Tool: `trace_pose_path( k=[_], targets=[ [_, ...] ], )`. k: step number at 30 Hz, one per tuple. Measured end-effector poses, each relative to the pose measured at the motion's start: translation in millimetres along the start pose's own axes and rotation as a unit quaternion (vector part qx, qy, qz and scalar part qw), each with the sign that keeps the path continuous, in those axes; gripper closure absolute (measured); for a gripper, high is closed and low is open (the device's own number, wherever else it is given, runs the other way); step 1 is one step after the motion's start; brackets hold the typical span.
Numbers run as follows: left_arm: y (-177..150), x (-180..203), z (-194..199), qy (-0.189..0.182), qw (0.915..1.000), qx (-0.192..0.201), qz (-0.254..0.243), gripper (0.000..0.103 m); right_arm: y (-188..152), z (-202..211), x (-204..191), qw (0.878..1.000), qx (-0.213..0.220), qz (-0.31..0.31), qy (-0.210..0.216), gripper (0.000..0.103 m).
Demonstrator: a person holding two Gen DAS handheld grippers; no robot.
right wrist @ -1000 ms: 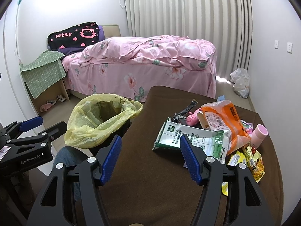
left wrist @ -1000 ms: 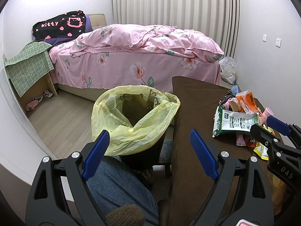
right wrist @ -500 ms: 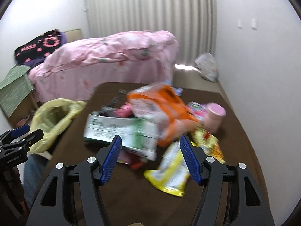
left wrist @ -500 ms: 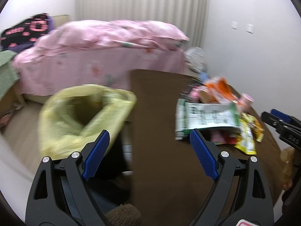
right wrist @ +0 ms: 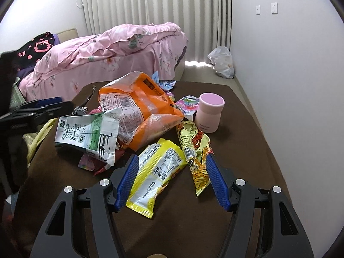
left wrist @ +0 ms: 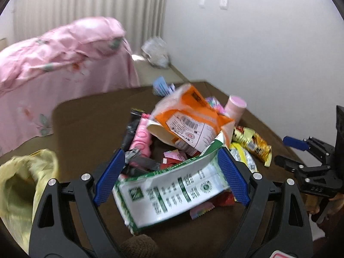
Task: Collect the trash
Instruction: 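Reach the left gripper to the green-and-white milk carton and grasp it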
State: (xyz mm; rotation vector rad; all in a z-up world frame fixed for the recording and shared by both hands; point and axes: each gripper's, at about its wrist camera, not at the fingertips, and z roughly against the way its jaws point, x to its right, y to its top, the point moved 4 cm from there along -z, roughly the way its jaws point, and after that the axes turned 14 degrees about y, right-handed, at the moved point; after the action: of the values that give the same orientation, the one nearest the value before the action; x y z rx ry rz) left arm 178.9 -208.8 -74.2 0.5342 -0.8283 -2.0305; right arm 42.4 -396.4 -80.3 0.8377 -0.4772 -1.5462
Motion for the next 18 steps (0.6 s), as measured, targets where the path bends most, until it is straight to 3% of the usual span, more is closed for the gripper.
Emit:
trace_pose_path(
  k=[3, 9, 13, 18],
  targets=[
    [-9, -2, -18, -0.019, 0.9988, -0.046, -0.004, 0.020, -4, -5, 1, 1.000, -0.010, 0.004, 0.001, 0.042],
    [-45, -7, -8, -0.027, 0.9969, -0.073, 0.015, 0.020, -12, -17, 3, 1.000, -0.028, 0.000, 0.006, 0.042],
    [-66, -9, 11, -0.043, 0.9959, -0.079, 0.010, 0.020, -12, -20, 4, 0.999, -0.031, -0.008, 0.012, 0.042],
    [-76, 2, 38, -0.032, 0.9965, -0.057, -0.051, 0.020, -14, -16, 6, 0.999, -0.024, -0.013, 0.016, 0.042]
  ],
)
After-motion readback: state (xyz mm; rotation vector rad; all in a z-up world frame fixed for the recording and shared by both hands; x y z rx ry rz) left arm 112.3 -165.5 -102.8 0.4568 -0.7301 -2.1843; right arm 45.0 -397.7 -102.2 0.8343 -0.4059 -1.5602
